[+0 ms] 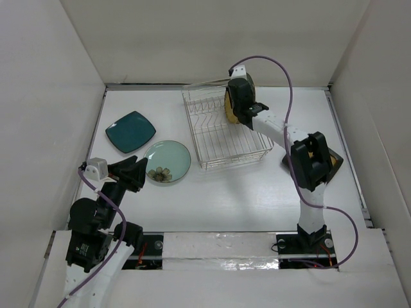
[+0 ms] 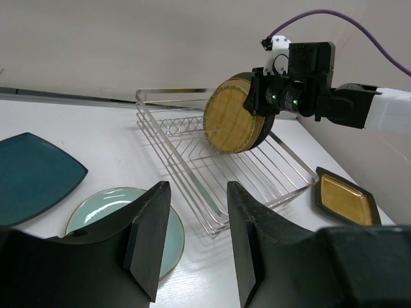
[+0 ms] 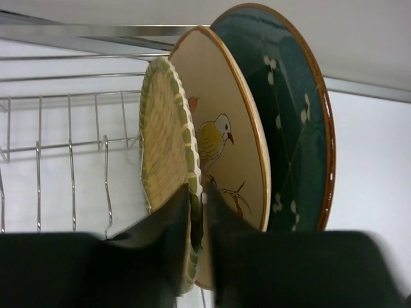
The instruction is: Load the plates into the dish rack
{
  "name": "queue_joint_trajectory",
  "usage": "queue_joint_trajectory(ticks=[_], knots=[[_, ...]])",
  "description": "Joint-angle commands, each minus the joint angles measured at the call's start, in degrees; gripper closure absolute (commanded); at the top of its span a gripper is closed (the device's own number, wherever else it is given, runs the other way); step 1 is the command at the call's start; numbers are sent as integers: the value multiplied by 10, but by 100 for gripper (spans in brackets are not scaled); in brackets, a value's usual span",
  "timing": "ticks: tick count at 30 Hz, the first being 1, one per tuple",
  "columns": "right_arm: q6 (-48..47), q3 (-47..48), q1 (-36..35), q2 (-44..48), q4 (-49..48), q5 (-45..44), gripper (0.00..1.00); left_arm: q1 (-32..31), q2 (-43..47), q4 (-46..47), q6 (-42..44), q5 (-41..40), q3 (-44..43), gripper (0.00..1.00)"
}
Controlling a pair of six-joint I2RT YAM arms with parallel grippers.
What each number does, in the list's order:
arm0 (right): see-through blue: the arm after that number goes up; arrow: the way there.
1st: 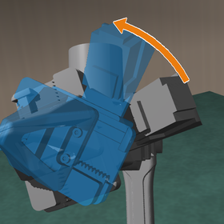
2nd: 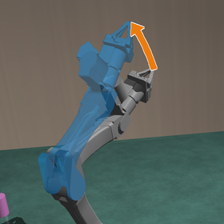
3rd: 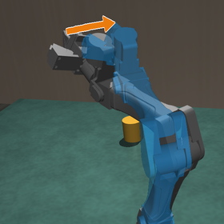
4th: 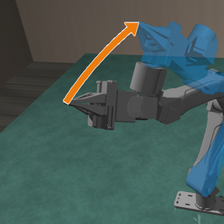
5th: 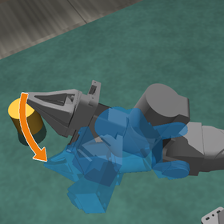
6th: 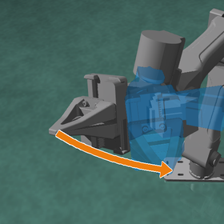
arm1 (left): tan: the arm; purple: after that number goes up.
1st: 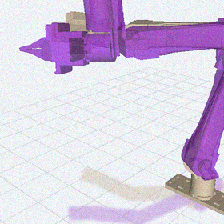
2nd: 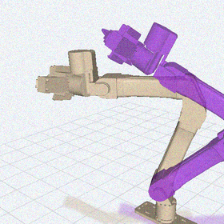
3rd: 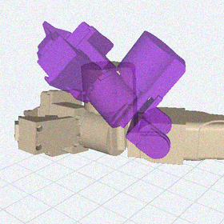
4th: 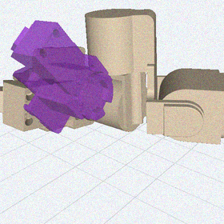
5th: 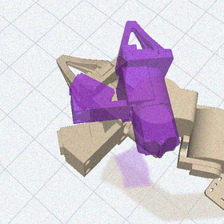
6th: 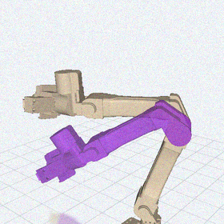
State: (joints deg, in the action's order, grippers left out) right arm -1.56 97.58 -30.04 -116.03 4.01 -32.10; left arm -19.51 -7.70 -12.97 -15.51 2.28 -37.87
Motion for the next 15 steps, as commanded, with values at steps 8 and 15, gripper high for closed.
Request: queue_joint_trajectory(ticks=[8, 15], knots=[[45, -13, 3, 90, -42, 16, 43, -3, -2, 27, 2, -3, 2, 63], [153, -257, 50, 300, -65, 39, 100, -3, 16, 28, 0, 3, 2, 63]])
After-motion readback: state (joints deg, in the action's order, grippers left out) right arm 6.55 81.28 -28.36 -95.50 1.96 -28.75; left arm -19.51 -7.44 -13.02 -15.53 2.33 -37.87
